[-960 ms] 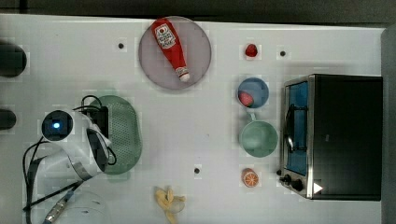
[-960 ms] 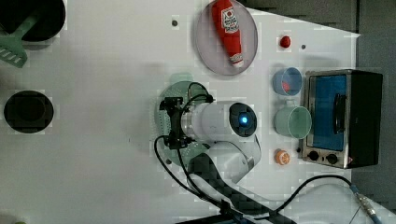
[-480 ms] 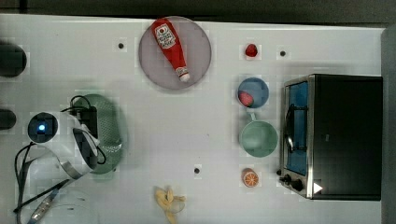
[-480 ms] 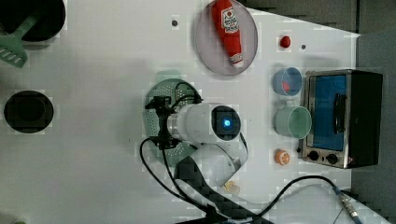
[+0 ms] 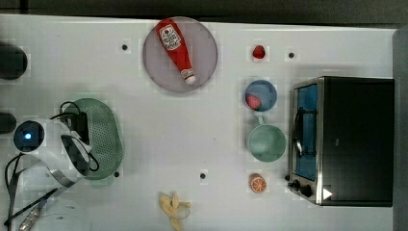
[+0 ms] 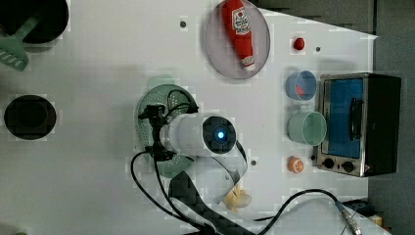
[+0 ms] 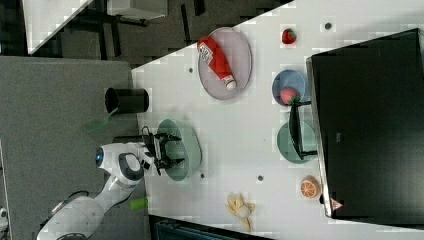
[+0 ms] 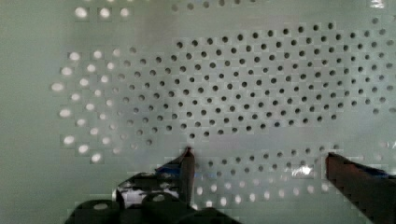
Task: Drag strainer right to left.
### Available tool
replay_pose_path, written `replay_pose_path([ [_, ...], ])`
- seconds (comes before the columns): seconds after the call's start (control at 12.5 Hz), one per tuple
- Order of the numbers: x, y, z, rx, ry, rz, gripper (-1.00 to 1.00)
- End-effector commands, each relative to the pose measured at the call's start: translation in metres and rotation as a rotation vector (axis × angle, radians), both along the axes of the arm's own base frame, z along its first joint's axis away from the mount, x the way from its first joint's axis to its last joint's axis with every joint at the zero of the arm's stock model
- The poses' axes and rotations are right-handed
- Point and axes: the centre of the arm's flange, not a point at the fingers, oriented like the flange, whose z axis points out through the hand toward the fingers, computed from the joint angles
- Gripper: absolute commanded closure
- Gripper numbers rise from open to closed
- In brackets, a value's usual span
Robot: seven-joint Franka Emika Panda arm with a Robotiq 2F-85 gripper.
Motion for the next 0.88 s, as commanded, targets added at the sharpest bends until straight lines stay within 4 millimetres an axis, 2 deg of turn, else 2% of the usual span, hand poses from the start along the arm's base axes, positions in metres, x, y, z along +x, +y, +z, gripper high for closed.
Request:
replay_pose_path([
  [0.08,0.007,0.01,0.013,0.028,-0.002,-0.081,-1.0],
  [0.4,0.013,0.015,0.019,0.034,-0.007,-0.138,-1.0],
  [0.56,0.019,0.009,0.036,0.016,-0.02,-0.065,-1.0],
  [0.72,0.029,-0.009,0.072,-0.024,0.003,0.051,-1.0],
  [0.88,0.046,-0.03,0.132,-0.021,-0.028,0.203,-1.0],
])
